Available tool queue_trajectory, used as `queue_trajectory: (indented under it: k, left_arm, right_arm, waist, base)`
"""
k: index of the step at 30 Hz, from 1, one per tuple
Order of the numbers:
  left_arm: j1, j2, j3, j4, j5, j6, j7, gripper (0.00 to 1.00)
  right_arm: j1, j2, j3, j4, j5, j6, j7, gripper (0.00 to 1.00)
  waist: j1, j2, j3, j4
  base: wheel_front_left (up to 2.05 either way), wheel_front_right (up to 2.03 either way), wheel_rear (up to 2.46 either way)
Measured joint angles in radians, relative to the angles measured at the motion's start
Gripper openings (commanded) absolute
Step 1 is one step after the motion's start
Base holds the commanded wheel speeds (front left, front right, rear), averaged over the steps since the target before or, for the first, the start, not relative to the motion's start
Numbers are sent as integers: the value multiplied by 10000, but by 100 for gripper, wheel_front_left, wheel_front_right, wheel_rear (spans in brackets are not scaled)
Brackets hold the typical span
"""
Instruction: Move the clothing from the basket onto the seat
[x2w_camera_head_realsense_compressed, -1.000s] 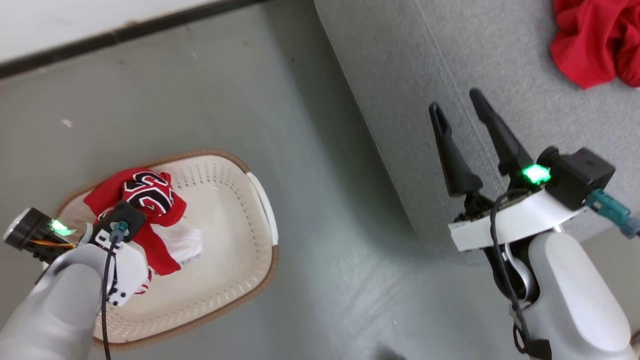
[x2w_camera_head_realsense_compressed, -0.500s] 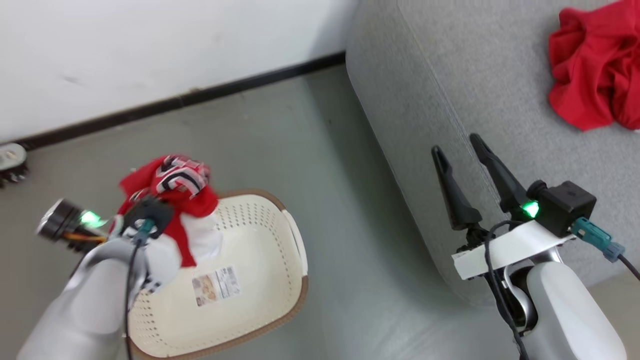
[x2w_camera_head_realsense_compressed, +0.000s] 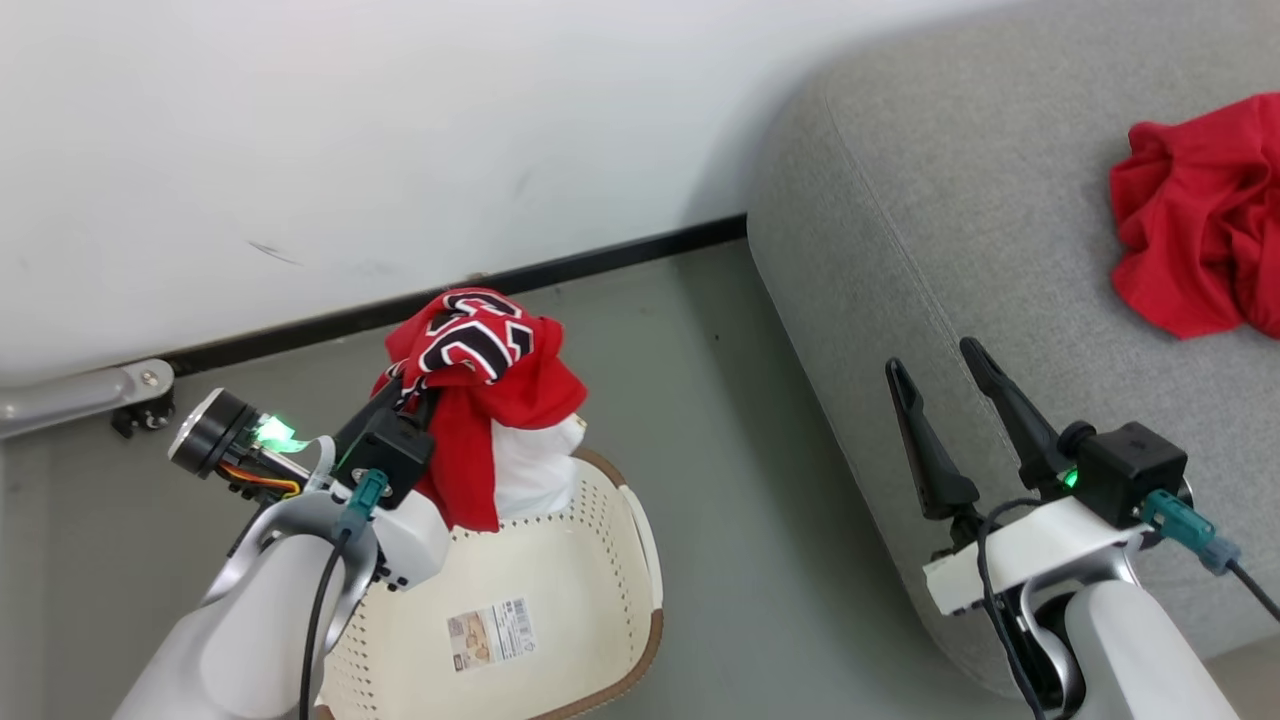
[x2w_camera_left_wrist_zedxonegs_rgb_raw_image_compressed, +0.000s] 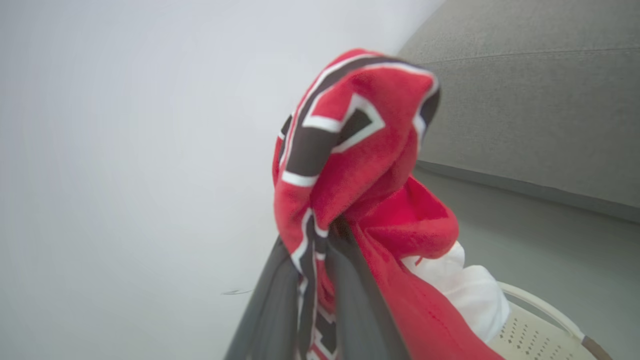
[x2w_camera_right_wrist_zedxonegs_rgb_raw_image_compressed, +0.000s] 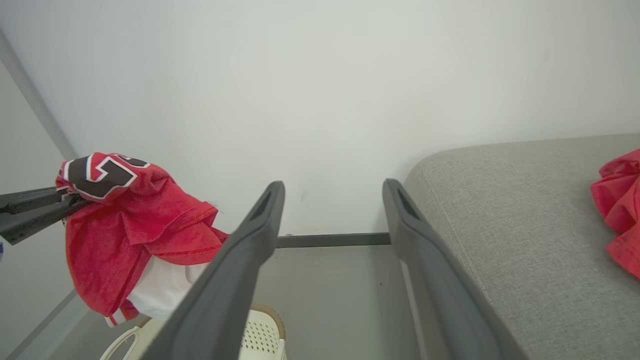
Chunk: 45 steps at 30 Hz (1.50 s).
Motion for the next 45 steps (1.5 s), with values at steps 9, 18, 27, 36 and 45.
queue_trajectory:
  k: [9,18,27,36,45]
  left_arm:
    - [746,10,38,-2188,-207,318,-12,0]
    - [1735,15,213,-3914,-656,441,-12,0]
    - [2517,-15,351,-4815,-1124,426,-12,0]
    - [2599,-186,545,-5825,-1321,376,-13,0]
    - [2817,-215,556,-6794,-1315,167,-61,0]
  right_arm:
    - [581,0,-63,63,-213,0,0,100]
    - [987,2,-35,140,-314,0,0,100]
    - [1466,4,-35,81,-316,0,0,100]
    - [1858,8,-29,-23,-349,0,0,100]
    - [2157,15,194,-199,-395,0,0,100]
  waist:
    - [0,0,-769,383]
    - [0,0,-1365,768]
    - [0,0,-1859,1072]
    - [0,0,-2194,1238]
    - [0,0,-2304,1263]
  base:
    - [0,0,0]
    - [0,0,0]
    - [0,0,0]
    - [0,0,0]
    - [0,0,0]
